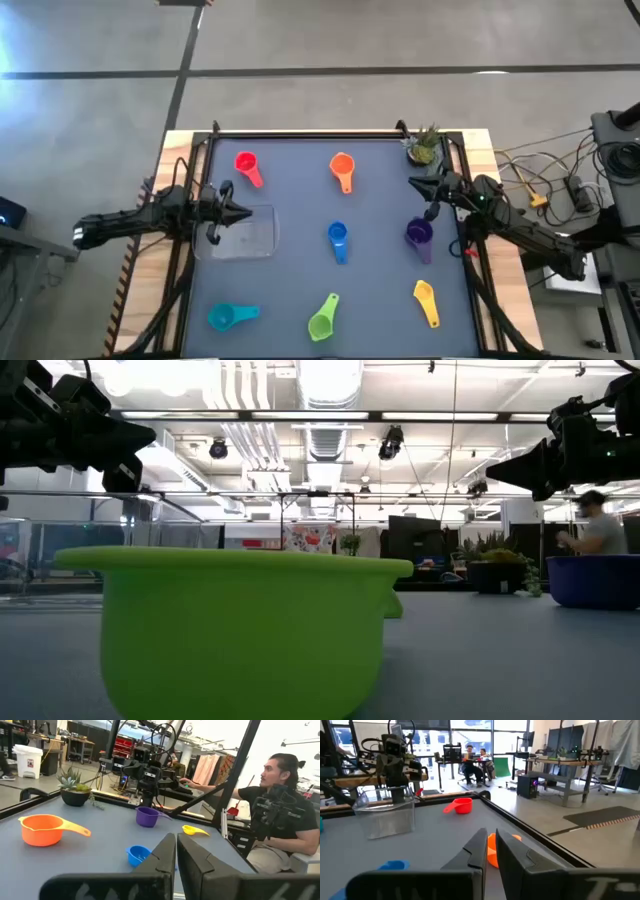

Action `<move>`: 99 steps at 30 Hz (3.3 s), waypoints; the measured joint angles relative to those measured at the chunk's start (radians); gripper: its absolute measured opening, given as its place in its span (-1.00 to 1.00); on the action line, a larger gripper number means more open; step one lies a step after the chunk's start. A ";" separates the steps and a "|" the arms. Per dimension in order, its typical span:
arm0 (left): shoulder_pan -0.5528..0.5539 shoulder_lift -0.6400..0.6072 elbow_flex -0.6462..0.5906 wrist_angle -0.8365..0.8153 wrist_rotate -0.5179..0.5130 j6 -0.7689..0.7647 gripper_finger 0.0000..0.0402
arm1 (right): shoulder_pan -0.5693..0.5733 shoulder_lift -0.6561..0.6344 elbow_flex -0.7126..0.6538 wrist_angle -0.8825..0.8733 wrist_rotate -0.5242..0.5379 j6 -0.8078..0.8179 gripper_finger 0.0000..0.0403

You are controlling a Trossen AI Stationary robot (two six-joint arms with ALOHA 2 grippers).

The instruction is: Nest measuring cups in basket

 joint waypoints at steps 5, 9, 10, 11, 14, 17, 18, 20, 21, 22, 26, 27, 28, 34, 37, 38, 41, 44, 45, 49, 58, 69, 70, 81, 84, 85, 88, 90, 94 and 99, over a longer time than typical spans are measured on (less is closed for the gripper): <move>0.000 0.000 0.000 0.000 0.000 0.000 -1.00 | 0.000 0.000 0.000 0.000 0.000 0.000 -0.87; 0.000 0.000 0.000 0.000 0.000 0.000 -1.00 | 0.000 0.000 0.000 0.000 0.000 0.000 -0.87; 0.000 0.000 0.000 0.000 0.000 0.000 -1.00 | 0.000 0.000 0.000 0.000 0.000 0.000 -0.87; 0.000 0.000 0.000 0.000 0.000 0.000 -1.00 | 0.000 0.000 0.000 0.000 0.000 0.000 -0.87; 0.000 0.000 0.000 0.000 0.000 0.000 -1.00 | 0.000 0.000 0.000 0.000 0.000 0.000 -0.87; 0.000 0.000 0.000 0.000 0.000 0.000 -1.00 | 0.000 0.000 0.000 0.000 0.000 0.000 -0.87; 0.000 0.000 0.000 0.000 0.000 0.000 -1.00 | 0.000 0.000 0.000 0.000 0.000 0.000 -0.87; 0.000 0.000 0.000 0.000 0.000 0.000 -1.00 | 0.000 0.000 0.000 0.000 0.000 0.000 -0.87; 0.000 0.000 0.000 0.000 0.000 0.000 -1.00 | 0.000 0.000 0.000 0.000 0.000 0.000 -0.87; 0.000 0.000 0.000 0.000 0.000 0.000 -1.00 | 0.000 0.000 0.000 0.000 0.000 0.000 -0.87; 0.000 0.000 0.000 0.000 0.000 0.000 -1.00 | 0.000 0.000 0.000 0.000 0.000 0.000 -0.87; 0.000 0.000 0.000 0.000 0.000 0.000 -1.00 | 0.000 0.000 0.000 0.000 0.000 0.000 -0.87; 0.000 0.000 0.000 0.000 0.000 0.000 -1.00 | 0.000 0.000 0.000 0.000 0.000 0.000 -0.87; 0.000 0.000 0.000 0.000 0.000 0.000 -1.00 | 0.000 0.000 0.000 0.000 0.000 0.000 -0.87; 0.000 0.000 0.000 0.000 0.000 0.000 -1.00 | 0.000 0.000 0.000 0.000 0.000 0.000 -0.87; 0.000 0.000 0.000 0.000 0.000 0.000 -1.00 | 0.000 0.000 0.000 0.000 0.000 0.000 -0.87; 0.000 0.000 0.000 0.000 0.000 0.000 -1.00 | 0.000 0.000 0.000 0.000 0.000 0.000 -0.87; 0.000 0.000 0.000 0.000 0.000 0.000 -1.00 | 0.000 0.000 0.000 0.000 0.000 0.000 -0.87; 0.000 0.000 0.000 0.000 0.000 0.000 -1.00 | 0.000 0.000 0.000 0.000 0.000 0.000 -0.87; 0.000 0.000 0.000 0.000 0.000 0.000 -1.00 | 0.000 0.000 0.000 0.000 0.000 0.000 -0.87; 0.000 0.000 0.000 0.000 0.000 0.000 -1.00 | 0.000 0.000 0.000 0.000 0.000 0.000 -0.87; 0.000 0.000 0.000 0.000 0.000 0.000 -1.00 | 0.000 0.000 0.000 0.000 0.000 0.000 -0.87; 0.000 0.000 0.000 0.000 0.000 0.000 -1.00 | 0.000 0.000 0.000 0.000 0.000 0.000 -0.87; 0.000 0.000 0.000 0.000 0.000 0.000 -1.00 | 0.000 0.000 0.000 0.000 0.000 0.000 -0.87; 0.000 0.000 0.000 0.000 0.000 0.000 -1.00 | 0.000 0.000 0.000 0.000 0.000 0.000 -0.87; 0.000 0.000 0.000 0.000 0.000 0.000 -1.00 | 0.000 0.000 0.000 0.000 0.000 0.000 -0.87; 0.000 0.000 0.000 0.000 0.000 0.000 -1.00 | 0.000 0.000 0.000 0.000 0.000 0.000 -0.87; 0.000 0.000 0.000 0.000 0.000 0.000 -1.00 | 0.000 0.000 0.000 0.000 0.000 0.000 -0.87; 0.000 0.000 0.000 0.000 0.000 0.000 -1.00 | 0.000 0.000 0.000 0.001 0.000 0.028 -0.87; 0.000 0.000 0.000 0.000 0.000 0.000 -1.00 | 0.000 0.000 0.000 0.094 0.003 0.145 -0.87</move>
